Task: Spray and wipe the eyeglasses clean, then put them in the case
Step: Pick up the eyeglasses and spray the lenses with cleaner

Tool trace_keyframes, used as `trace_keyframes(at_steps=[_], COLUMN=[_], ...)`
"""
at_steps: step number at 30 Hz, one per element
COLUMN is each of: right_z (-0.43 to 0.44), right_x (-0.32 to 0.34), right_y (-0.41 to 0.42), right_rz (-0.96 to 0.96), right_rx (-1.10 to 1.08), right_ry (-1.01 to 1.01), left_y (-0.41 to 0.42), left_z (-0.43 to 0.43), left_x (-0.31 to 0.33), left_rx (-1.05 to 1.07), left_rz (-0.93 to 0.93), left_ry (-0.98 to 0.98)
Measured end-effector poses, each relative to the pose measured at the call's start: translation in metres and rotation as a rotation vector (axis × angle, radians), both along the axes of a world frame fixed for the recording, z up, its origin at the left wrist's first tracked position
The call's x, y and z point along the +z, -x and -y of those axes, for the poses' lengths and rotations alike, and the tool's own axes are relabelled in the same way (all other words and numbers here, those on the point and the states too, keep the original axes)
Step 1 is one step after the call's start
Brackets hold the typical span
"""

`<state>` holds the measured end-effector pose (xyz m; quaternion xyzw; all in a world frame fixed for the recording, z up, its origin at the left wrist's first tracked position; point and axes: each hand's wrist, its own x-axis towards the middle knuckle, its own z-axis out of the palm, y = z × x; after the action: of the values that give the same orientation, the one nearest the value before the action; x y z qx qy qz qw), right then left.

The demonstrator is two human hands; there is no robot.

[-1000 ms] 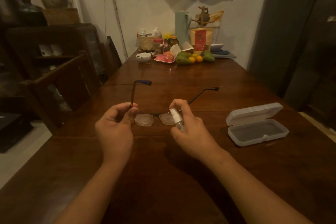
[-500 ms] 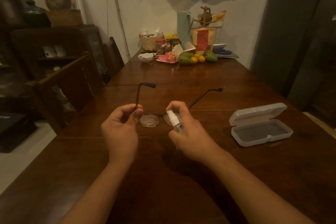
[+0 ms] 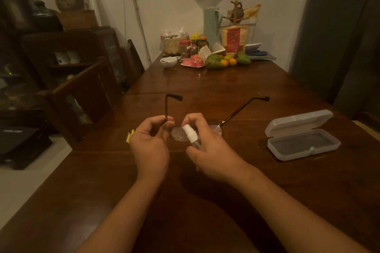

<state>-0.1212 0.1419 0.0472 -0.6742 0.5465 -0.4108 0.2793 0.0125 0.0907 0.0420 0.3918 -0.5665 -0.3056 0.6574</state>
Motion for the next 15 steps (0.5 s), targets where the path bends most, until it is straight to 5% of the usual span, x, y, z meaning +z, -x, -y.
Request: trace_keyframes(at_steps=[15], right_z=[0.0014], right_x=[-0.0013], right_y=[-0.0015], right_rz=[0.006], right_rx=[0.046], right_ry=[0.001], left_y=[-0.0006], left_z=[0.0007], left_x=[-0.0017], left_rx=[-0.015], left_rz=[-0.010], left_ry=[0.014])
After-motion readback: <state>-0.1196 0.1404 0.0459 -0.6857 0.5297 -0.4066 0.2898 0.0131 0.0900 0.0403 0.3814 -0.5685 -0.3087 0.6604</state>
